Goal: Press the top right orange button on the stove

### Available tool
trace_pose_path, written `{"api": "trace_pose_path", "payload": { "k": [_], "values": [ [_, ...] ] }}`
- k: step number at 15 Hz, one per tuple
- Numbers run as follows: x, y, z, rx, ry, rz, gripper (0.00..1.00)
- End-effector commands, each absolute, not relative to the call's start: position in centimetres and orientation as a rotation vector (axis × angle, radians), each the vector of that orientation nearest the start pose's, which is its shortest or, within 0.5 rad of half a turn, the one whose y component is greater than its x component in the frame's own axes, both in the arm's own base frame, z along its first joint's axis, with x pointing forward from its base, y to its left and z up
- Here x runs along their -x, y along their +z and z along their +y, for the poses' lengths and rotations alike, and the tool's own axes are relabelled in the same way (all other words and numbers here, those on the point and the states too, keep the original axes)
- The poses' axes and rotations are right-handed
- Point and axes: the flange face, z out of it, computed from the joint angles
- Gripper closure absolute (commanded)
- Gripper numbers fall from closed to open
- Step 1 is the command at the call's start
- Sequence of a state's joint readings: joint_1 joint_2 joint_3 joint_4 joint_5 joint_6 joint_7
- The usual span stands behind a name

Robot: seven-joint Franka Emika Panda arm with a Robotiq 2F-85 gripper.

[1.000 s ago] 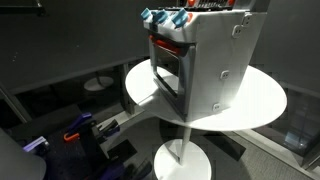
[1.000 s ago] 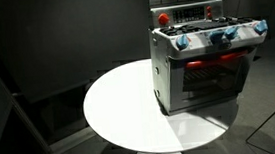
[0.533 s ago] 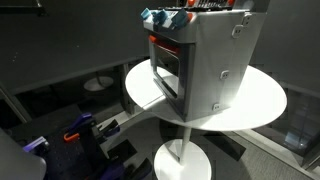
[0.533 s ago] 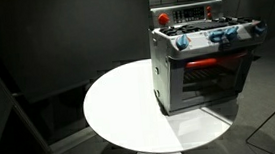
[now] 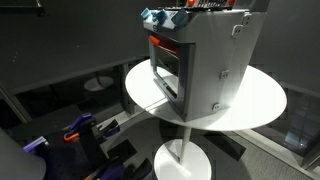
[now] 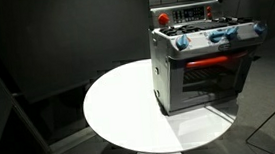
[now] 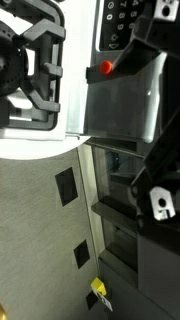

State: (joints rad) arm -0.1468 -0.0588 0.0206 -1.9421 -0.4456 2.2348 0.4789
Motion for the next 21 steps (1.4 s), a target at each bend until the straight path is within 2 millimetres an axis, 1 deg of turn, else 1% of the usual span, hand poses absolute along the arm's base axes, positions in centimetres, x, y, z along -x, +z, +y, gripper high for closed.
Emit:
{"api": "trace_pose_path", "payload": {
  "k": [1, 5, 10, 21],
  "values": [
    [-58.8, 54.7, -8.3, 3.333, -0.693, 0.677, 0.0],
    [-60.2, 54.0, -8.0, 3.335, -0.658, 0.678, 0.0],
    [-61.4, 53.3, -8.0, 3.346, -0.606, 0.684, 0.0],
    [-62.8, 53.0, -8.7, 3.36, -0.574, 0.71, 0.0]
  ]
}}
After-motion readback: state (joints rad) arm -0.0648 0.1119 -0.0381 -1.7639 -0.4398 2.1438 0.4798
